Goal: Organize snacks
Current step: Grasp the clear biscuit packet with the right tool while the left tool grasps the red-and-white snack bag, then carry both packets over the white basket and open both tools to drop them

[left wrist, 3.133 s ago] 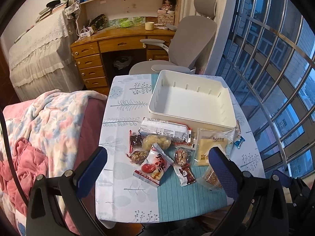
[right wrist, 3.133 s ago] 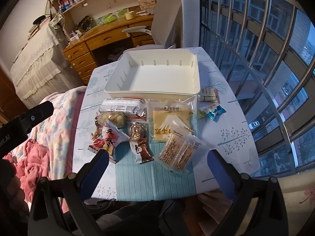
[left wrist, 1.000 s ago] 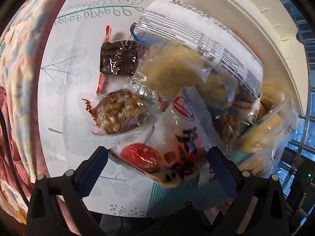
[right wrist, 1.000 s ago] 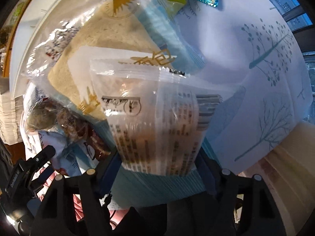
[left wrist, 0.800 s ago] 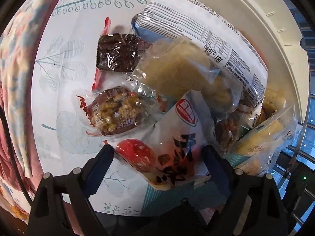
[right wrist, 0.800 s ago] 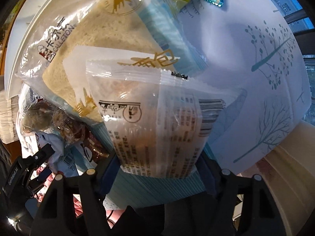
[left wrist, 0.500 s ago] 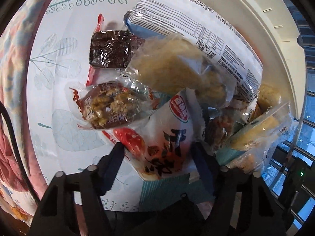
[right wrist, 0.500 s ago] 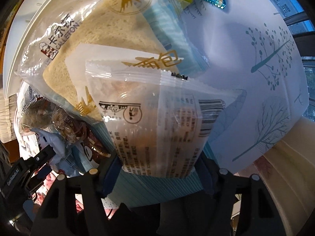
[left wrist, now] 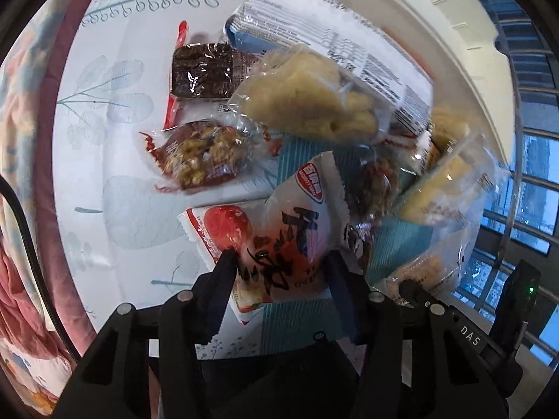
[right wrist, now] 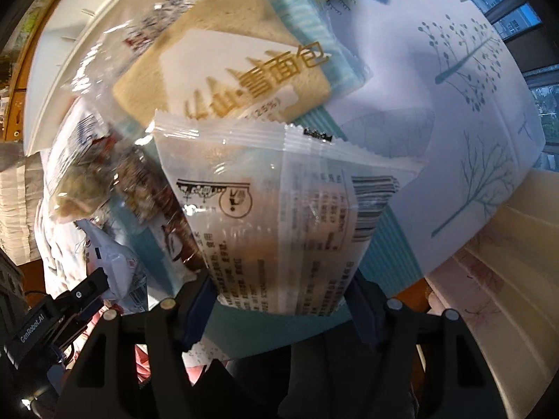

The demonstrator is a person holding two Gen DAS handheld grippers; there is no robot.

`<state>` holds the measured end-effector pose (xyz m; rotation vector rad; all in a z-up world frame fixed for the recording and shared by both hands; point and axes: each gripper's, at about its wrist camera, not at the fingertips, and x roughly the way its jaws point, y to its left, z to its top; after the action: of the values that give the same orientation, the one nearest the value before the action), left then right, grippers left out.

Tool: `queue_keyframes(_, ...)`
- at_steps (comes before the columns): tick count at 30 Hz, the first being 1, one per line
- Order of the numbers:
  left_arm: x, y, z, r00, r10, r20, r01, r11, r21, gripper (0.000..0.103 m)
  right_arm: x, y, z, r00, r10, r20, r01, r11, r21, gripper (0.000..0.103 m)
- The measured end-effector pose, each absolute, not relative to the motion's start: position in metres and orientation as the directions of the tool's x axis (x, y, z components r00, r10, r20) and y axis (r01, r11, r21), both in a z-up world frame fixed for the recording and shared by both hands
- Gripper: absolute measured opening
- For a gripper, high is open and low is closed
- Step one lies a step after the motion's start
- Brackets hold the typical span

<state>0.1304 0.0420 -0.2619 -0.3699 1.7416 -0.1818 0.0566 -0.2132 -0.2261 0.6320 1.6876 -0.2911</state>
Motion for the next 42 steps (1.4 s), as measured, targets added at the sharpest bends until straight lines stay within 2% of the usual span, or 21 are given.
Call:
queue_keyframes(14,0.116,0.053,-0.153,0.053,-0.392,-0.919,0.049,0.920,-0.389,0.051,0.037,-0.195,-0.142,0.112,0.194,-0.975,0.486,0.845,0.223,0.069)
queue_keyframes(24,0.132,0.052,-0.071,0.253,-0.425,-0.869,0.166,0.904,-0.394,0.051,0.066,-0.172,-0.081,0.299,0.149,-0.943,0.326,0.912,0.247,0.069)
queue_keyframes(32,0.155,0.029,-0.038,0.384,-0.443,-0.810,0.184,0.897,-0.403,0.051,0.100,-0.175,-0.045,0.448,0.146,-0.882,0.145,0.962,0.232,0.069)
queue_keyframes(42,0.196,-0.013,-0.028,0.519,-0.447,-0.729,0.178,0.890,-0.419,0.050,0.167,-0.220,-0.031,0.508,0.174,-0.844,0.027,0.976,0.217,0.070)
